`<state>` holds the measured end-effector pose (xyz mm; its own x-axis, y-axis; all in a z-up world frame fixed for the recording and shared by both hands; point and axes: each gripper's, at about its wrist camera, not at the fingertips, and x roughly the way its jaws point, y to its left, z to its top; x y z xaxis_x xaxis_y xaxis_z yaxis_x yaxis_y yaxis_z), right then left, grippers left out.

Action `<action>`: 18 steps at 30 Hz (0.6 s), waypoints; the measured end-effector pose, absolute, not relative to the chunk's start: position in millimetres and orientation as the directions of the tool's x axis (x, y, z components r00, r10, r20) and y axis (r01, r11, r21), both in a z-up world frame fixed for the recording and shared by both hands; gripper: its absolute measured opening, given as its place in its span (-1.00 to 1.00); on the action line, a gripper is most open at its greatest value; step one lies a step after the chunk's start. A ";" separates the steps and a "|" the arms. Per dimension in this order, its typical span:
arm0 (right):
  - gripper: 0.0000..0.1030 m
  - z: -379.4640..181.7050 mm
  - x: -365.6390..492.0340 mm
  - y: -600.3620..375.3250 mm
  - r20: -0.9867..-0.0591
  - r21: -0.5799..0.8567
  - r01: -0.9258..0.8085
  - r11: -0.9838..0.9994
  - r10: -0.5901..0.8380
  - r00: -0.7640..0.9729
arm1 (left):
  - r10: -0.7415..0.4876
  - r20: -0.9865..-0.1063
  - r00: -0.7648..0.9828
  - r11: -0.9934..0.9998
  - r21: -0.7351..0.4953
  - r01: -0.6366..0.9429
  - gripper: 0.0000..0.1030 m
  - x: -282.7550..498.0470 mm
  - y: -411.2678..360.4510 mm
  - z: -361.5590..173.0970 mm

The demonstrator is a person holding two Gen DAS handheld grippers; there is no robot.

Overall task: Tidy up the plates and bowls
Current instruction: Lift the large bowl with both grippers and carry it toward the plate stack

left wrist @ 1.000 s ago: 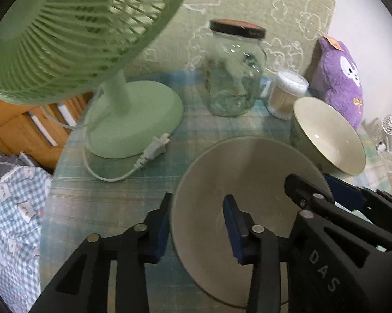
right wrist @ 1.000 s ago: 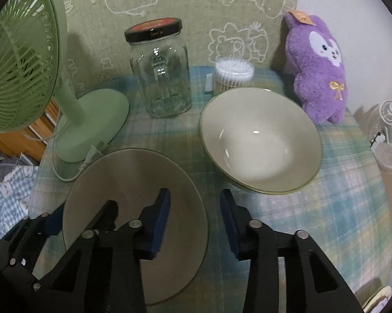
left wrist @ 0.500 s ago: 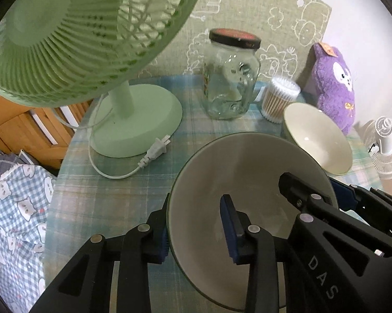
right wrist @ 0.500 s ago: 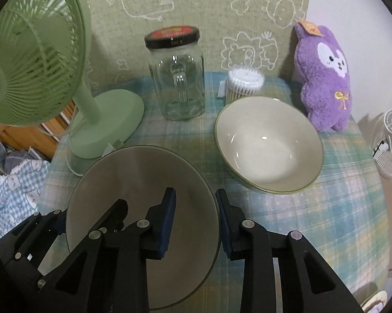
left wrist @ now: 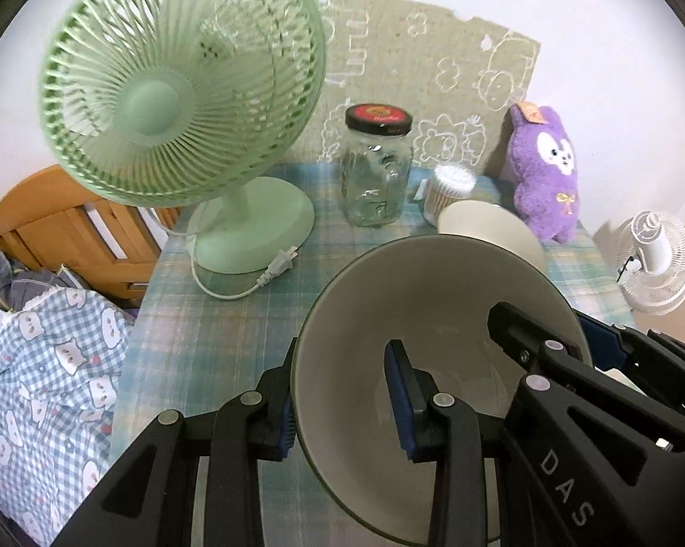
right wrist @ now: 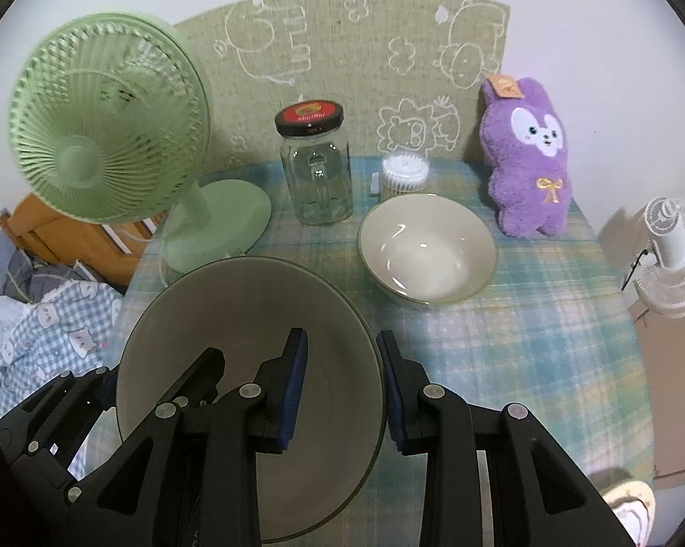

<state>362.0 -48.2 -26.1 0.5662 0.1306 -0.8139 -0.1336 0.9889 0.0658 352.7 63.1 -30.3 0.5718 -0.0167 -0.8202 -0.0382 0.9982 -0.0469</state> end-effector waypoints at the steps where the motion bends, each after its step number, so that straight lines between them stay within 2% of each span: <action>1: -0.33 -21.5 355.5 -50.2 -0.811 0.066 -0.136 0.989 0.132 0.570 | -0.015 -0.817 0.576 0.998 -0.047 -0.041 -0.35 346.7 60.6 -25.9; 10: -0.33 5.9 296.7 -74.9 -0.797 0.071 -0.154 0.986 0.149 0.585 | -0.002 -0.805 0.593 0.998 -0.042 -0.054 -0.35 293.1 38.6 0.7; 18: -0.33 9.5 247.7 -101.0 -0.798 0.068 -0.167 0.984 0.154 0.582 | 0.005 -0.806 0.592 0.997 -0.039 -0.061 -0.35 242.3 14.5 3.7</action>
